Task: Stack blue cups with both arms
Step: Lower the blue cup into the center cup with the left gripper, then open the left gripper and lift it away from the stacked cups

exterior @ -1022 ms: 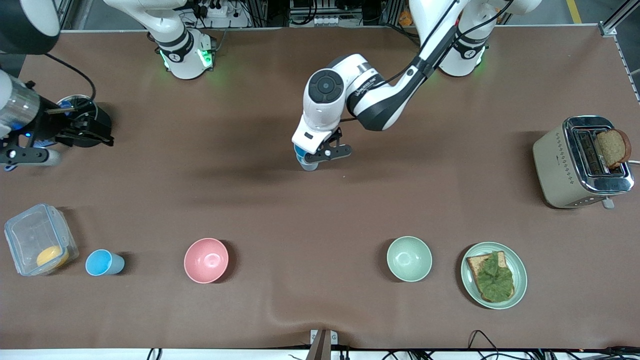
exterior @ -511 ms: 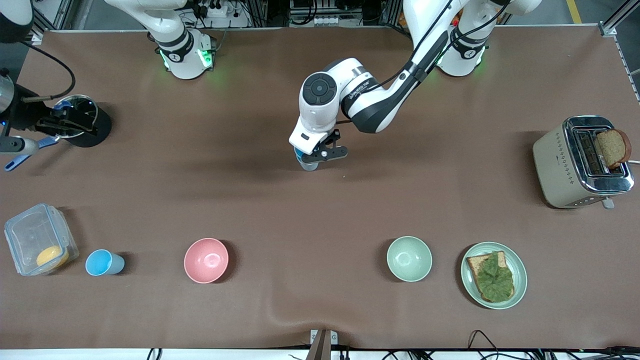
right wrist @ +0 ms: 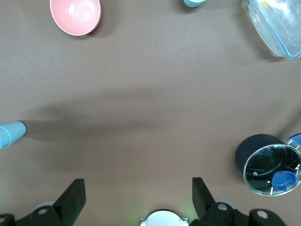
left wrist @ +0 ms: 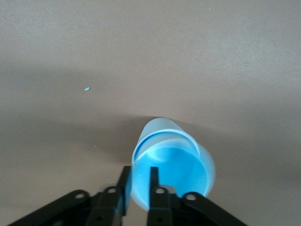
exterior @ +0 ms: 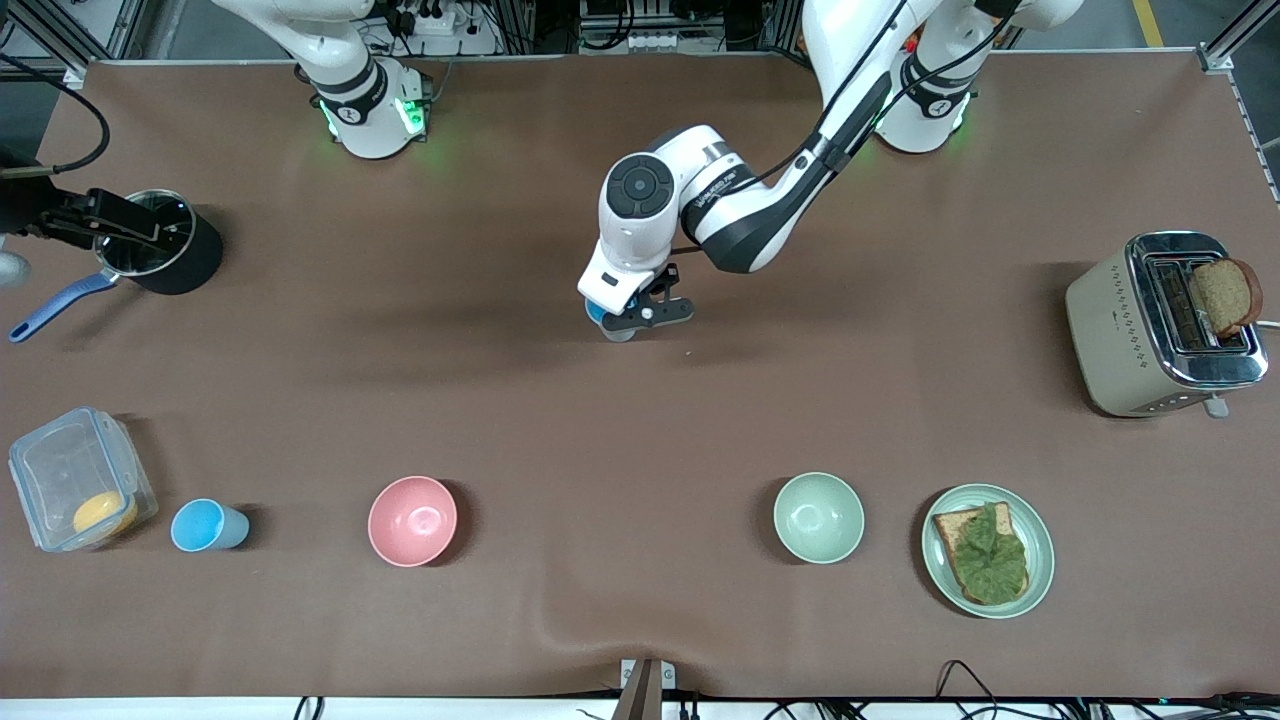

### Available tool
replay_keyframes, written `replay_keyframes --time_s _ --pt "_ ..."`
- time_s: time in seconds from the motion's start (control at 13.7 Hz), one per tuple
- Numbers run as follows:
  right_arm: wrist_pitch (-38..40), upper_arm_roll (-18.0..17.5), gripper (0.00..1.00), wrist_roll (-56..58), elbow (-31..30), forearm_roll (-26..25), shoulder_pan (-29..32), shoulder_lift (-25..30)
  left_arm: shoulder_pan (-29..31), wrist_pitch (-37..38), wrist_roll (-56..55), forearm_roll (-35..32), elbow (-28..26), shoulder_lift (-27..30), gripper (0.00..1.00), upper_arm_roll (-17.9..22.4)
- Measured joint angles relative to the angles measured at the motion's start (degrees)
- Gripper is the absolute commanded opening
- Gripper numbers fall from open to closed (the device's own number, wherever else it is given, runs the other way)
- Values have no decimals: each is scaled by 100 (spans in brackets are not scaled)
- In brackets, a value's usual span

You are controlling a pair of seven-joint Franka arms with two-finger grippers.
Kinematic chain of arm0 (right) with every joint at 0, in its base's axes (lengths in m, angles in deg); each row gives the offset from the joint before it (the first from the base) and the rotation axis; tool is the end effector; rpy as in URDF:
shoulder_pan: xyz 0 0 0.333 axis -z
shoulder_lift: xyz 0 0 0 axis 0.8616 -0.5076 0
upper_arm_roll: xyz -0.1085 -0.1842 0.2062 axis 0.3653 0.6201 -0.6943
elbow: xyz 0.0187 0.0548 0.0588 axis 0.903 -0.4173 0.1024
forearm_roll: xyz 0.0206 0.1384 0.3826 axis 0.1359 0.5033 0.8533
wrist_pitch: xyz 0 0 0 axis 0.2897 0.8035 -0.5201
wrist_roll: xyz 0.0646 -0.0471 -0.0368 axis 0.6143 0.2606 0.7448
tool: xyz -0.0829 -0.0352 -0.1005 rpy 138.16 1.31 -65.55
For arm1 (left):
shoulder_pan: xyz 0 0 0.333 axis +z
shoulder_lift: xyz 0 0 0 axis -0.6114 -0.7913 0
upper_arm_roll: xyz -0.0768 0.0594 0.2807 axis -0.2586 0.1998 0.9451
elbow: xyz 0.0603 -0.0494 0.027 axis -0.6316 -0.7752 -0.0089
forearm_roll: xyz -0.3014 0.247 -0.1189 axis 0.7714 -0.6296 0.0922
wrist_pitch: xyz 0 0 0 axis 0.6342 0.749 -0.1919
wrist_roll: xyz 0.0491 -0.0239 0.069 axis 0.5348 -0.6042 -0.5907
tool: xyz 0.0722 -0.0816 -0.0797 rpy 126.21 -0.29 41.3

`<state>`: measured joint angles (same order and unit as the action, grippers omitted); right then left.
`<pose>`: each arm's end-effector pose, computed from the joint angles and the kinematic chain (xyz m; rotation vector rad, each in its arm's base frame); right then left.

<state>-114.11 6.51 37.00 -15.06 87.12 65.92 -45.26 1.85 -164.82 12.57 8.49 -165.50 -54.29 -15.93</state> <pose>0.5447 -0.0341 0.5608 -3.0482 0.1152 0.2243 0.4384 -0.5451 0.2483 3.0611 0.3018 -0.1750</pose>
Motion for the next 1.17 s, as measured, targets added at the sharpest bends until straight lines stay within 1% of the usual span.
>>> replay_keyframes --time_s 0.22,0.37,0.51,0.58,0.73,0.88,1.02,1.17 --pt "-60 -11 100 0 -29 2 0 0 4 -4 0 -9 43 8 100 7" --pt "-132 -24 100 0 -81 3 -1 -1 42 55 0 -12 112 135 100 29" --pt "-187 -52 100 0 -108 3 -2 -3 180 385 -1 -18 199 484 100 65" --pt "-212 -69 100 0 -116 3 -2 -3 327 667 0 -25 235 735 100 76" --pt "-242 -89 100 0 -135 3 -3 -7 780 1407 45 -155 263 1333 100 99" --pt "-266 -93 100 6 -142 -3 -3 -7 1326 1952 484 -337 261 1829 100 107" --pt "-322 -97 100 17 -146 -52 -3 -7 1859 2089 1226 -376 250 2121 100 120" --pt "-442 -128 100 74 -152 -196 -21 -7 2402 2113 2134 -377 247 2253 100 124"
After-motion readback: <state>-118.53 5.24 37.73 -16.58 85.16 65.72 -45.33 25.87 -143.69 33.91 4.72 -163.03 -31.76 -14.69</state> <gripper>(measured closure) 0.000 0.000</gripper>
